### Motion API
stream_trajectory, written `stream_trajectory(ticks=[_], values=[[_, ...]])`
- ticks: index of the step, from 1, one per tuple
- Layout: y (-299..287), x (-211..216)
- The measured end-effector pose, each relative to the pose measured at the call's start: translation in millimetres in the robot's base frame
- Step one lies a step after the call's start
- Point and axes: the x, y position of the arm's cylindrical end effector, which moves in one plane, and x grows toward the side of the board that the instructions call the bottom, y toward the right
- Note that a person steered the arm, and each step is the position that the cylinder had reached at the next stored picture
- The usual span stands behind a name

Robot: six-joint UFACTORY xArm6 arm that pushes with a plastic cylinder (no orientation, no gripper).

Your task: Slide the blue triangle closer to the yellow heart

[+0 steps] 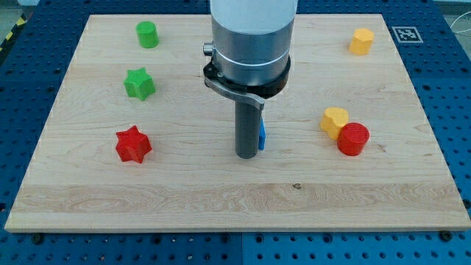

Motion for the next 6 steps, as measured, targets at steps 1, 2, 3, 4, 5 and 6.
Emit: stream_trajectory(ticks=[1,2,3,4,5,6], values=[[-26,-2],[-38,-22],[-16,-26],[38,-16],[98,-19],[140,-28]])
